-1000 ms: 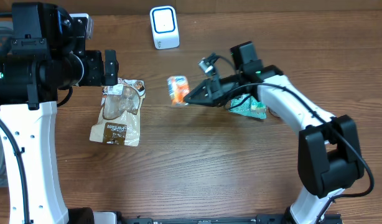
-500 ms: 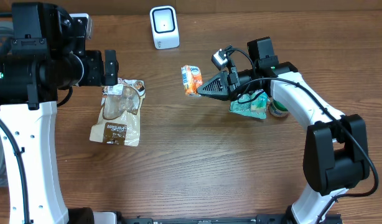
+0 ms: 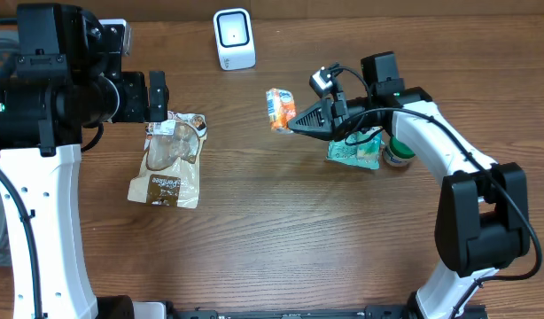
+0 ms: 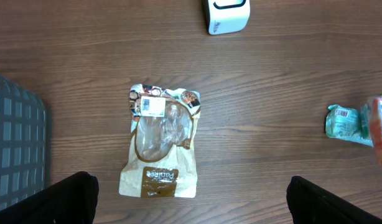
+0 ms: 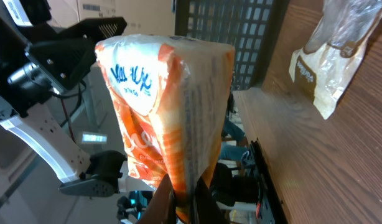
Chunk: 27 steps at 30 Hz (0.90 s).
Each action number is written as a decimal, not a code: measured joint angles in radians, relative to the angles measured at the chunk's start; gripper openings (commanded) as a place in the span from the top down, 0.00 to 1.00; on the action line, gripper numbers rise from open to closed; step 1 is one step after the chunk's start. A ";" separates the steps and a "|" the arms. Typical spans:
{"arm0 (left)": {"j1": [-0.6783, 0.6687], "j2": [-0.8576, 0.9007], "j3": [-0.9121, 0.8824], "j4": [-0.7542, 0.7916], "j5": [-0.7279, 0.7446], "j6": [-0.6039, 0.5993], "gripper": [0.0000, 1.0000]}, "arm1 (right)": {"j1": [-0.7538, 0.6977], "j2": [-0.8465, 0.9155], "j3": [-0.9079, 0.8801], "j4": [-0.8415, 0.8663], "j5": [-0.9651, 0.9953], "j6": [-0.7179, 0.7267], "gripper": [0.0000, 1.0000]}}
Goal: Scan the item barcode
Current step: 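Lift the orange Kleenex pack and carry it right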
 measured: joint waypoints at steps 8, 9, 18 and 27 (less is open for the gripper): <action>0.000 0.000 0.000 0.000 0.000 0.000 0.00 | -0.016 0.000 0.000 -0.003 0.000 0.000 0.96; 0.000 0.000 0.000 0.000 0.000 0.000 0.01 | -0.016 0.000 0.000 -0.003 0.000 0.000 0.96; 0.000 0.000 0.000 0.000 0.000 0.000 0.00 | -0.016 0.000 0.000 -0.003 0.000 -0.001 0.96; 0.000 0.000 0.000 0.000 0.000 0.000 0.00 | -0.016 0.000 0.000 -0.003 0.000 -0.001 0.96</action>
